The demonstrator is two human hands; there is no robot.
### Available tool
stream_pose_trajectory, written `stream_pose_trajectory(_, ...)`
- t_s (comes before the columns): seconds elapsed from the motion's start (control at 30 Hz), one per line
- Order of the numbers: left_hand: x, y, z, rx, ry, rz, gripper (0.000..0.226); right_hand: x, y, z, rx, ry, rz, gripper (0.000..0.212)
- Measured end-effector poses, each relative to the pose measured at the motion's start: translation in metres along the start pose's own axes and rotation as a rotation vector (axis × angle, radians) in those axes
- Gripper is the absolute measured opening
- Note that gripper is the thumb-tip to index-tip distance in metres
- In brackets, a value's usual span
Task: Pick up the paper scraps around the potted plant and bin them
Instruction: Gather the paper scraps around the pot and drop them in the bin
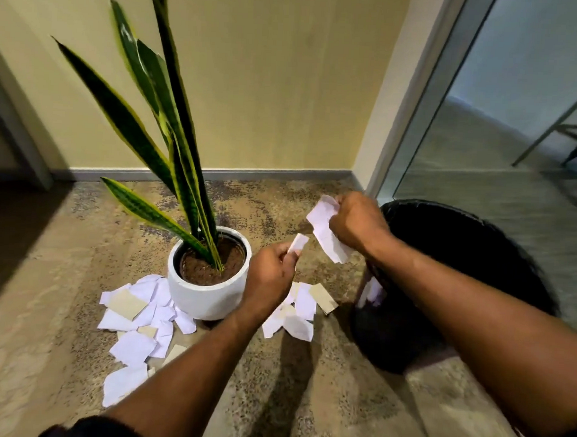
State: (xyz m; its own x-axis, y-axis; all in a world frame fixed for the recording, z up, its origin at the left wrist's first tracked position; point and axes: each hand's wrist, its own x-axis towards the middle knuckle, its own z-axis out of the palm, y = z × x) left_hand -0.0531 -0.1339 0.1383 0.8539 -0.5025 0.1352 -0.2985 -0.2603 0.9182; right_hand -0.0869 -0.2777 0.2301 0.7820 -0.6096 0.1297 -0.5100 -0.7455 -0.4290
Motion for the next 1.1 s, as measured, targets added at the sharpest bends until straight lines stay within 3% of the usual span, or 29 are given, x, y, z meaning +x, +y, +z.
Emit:
stream_pose_trajectory(0.1,0.004,0.031,0.010,-0.030,0.071,0.028,0.016,0.011,0.014,-0.040,-0.005,0.059,0.062,0.020)
stream_pose_trajectory(0.3,0.003,0.085,0.052,-0.046,0.093,0.160,0.015,0.019,0.067,-0.095,-0.121,0.101,0.233,0.025)
stream_pose_trajectory(0.53,-0.004,0.110,0.097,0.227,0.036,0.193,0.026,0.002,0.098,-0.086,-0.259,-0.089,0.315,0.023)
stream_pose_trajectory(0.8,-0.010,0.107,0.114,0.419,-0.040,0.266,0.022,0.002,0.079,-0.068,-0.278,-0.030,0.189,0.029)
stream_pose_trajectory(0.97,-0.007,0.088,0.095,0.273,0.015,0.245,0.023,-0.003,0.055,-0.059,-0.250,0.074,0.029,0.017)
stream_pose_trajectory(1.1,-0.004,0.065,0.060,0.157,0.146,0.197,0.025,-0.009,0.021,-0.041,-0.180,0.030,-0.056,0.010)
